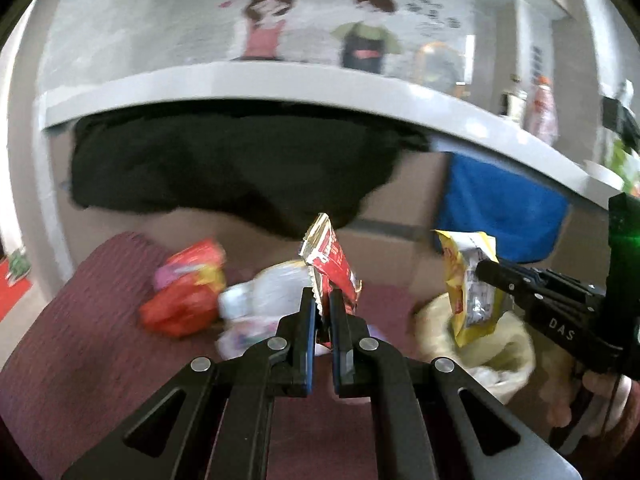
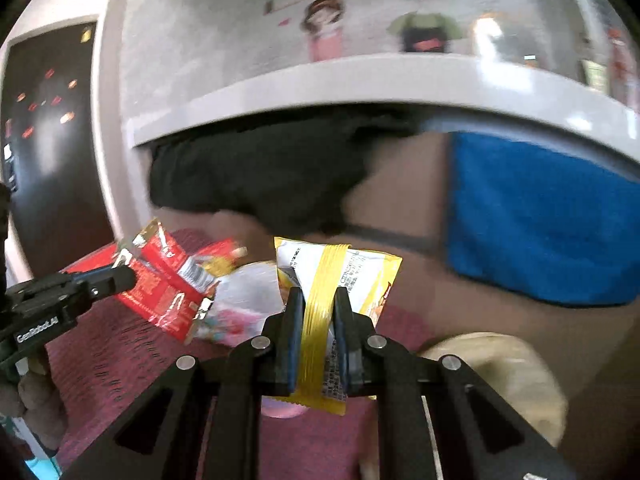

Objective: Collect trash
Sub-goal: 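Carry both wrappers over the trash bin and open both tools to drop them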

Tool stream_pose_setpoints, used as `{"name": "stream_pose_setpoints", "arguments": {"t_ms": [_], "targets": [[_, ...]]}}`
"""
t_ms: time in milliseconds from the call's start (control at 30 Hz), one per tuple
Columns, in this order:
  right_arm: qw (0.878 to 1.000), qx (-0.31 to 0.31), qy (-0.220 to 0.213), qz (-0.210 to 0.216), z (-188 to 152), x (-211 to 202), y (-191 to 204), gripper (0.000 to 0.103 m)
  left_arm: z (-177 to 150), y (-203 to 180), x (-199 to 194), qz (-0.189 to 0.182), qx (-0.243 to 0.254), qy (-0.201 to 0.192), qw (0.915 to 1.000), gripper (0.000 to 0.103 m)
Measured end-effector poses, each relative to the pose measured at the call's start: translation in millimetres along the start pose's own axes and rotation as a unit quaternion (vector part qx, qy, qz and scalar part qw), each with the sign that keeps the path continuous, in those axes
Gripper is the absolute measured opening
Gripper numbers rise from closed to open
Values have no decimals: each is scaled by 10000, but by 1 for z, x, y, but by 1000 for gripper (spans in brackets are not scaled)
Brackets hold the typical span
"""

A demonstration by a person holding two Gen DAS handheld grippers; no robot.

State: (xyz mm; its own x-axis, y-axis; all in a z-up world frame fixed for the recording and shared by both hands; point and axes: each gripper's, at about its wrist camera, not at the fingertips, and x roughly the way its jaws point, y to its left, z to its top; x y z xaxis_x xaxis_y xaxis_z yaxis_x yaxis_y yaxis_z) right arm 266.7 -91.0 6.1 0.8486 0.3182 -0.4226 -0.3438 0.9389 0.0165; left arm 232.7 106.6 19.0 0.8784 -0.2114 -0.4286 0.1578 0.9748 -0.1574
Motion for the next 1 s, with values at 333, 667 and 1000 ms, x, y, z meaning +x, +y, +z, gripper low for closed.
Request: {"name": "stream_pose_setpoints", "arguments": {"t_ms": [333, 667, 1000], "targets": [[9956, 210, -155, -902, -18, -59, -107, 13, 1, -126, 67, -987, 293, 197, 9945, 6], [9937, 434, 95, -1028, -49, -38, -147, 13, -16, -165, 115, -1130, 349, 627, 9910, 6], [9911, 923, 215, -933, -75, -20, -171, 35, -31, -154, 155, -1650, 34, 1055, 9806, 49]]}}
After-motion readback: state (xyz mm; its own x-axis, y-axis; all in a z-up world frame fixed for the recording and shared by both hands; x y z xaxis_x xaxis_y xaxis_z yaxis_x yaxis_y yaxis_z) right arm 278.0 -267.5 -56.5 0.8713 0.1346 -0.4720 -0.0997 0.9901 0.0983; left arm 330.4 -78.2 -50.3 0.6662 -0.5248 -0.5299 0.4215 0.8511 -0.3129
